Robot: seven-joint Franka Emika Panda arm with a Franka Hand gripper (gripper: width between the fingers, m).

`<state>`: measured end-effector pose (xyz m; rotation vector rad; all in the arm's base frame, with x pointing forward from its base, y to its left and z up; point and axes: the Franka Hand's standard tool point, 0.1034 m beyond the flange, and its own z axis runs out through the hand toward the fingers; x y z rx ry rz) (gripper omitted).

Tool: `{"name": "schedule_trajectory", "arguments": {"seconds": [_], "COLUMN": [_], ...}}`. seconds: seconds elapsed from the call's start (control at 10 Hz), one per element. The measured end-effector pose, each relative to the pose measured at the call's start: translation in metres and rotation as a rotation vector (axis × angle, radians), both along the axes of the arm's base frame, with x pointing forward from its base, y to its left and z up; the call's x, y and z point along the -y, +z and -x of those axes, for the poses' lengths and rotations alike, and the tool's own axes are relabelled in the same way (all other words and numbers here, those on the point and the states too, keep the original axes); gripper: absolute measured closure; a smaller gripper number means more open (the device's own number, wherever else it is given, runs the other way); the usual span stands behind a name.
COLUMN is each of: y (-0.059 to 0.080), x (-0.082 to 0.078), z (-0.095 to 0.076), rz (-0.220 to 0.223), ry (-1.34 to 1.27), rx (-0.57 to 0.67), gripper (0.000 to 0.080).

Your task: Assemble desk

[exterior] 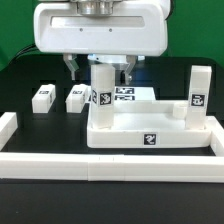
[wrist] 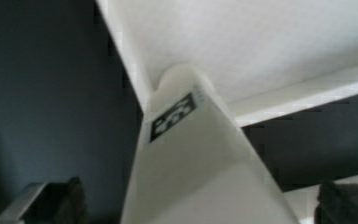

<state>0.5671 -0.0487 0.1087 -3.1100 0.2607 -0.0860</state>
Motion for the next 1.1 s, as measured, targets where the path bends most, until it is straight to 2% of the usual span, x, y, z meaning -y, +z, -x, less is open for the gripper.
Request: {"name": "schedule_trajectory", "arguments": {"seconds": [0.2, 0.6, 0.7, 0.8, 0.9, 1.0, 1.1], "y": [0.0014, -0.0012, -0.0013, -0.0013, -0.0013, -0.0014, -0.0015], "x": [0.0013, 0.0005, -0.001, -0.0009, -0.001, -0.0012, -0.0011], "z": [-0.0021, 0.0012, 0.0011, 0.0011, 0.0011, 0.0011, 0.0012], "rz": [0.023, 0.032, 0.031, 0.031, 0.031, 0.029, 0.029], "ry": [0.247, 0.456, 0.452, 0.452, 0.447, 0.429, 0.431], "rx": [0.008, 0.005, 0.005, 0.005, 0.005, 0.005, 0.005], "gripper": [0.0151, 0.0151, 0.0251, 0.0251, 0.0434, 0.0511, 0.0511]}}
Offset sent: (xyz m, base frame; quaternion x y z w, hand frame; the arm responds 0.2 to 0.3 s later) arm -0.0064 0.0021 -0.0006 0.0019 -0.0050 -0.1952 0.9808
